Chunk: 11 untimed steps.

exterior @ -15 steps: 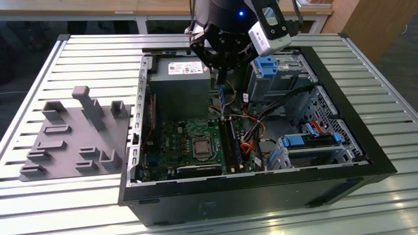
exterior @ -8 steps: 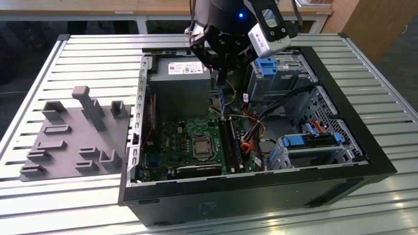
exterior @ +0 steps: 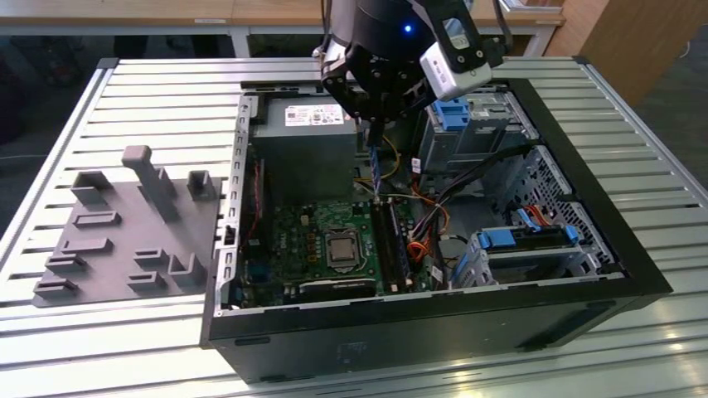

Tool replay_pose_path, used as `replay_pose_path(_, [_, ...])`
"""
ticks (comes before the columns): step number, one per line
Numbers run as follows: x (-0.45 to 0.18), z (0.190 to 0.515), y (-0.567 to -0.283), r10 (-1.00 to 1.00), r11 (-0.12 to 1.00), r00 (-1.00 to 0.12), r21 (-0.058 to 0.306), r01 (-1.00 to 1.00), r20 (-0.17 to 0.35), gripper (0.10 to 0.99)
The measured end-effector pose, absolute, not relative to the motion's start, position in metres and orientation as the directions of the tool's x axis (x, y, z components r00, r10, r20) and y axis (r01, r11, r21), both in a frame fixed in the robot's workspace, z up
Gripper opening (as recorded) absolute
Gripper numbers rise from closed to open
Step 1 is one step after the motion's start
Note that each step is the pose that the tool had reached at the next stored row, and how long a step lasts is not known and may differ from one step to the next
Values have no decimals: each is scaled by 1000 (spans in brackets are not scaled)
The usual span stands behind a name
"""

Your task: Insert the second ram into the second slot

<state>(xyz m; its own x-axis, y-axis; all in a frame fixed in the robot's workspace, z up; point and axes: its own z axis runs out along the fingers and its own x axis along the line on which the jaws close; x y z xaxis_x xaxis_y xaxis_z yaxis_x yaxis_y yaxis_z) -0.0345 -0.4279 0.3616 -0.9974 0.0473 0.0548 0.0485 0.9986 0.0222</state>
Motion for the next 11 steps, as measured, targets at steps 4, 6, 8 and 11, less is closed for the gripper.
replay_pose_path(4, [-34,361,-428,48,999,-997,21,50,55,114])
replay_pose_path(6, [-35,360,-428,49,999,-997,21,50,55,114])
replay_pose_path(8, [-34,359,-429,48,999,-997,21,50,55,114])
replay_pose_path(11, [-34,357,-429,49,999,-997,20,50,54,114])
